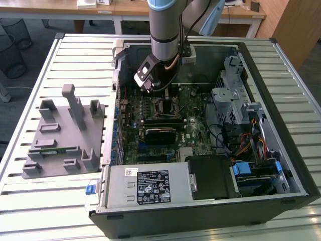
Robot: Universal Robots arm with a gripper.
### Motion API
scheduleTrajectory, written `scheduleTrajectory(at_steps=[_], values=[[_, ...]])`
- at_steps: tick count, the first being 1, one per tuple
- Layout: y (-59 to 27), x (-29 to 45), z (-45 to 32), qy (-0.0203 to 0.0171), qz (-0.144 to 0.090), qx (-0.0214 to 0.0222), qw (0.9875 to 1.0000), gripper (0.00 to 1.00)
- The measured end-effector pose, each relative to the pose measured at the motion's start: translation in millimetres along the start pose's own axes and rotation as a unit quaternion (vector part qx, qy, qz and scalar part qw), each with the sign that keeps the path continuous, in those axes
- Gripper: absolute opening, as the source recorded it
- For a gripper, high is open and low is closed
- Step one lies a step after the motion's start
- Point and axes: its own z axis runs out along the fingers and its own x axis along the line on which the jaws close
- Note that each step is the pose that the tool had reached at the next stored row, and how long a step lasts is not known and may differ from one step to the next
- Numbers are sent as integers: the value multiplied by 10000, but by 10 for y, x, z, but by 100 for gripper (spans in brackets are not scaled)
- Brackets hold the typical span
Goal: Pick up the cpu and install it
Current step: 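Place the cpu into insertion slot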
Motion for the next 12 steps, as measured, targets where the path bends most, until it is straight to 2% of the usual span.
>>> scheduleTrajectory(at_steps=[1,12], values=[[0,0,0,0,-2,0,10000,58],[8,0,-6,2,-31,7,10000,58]])
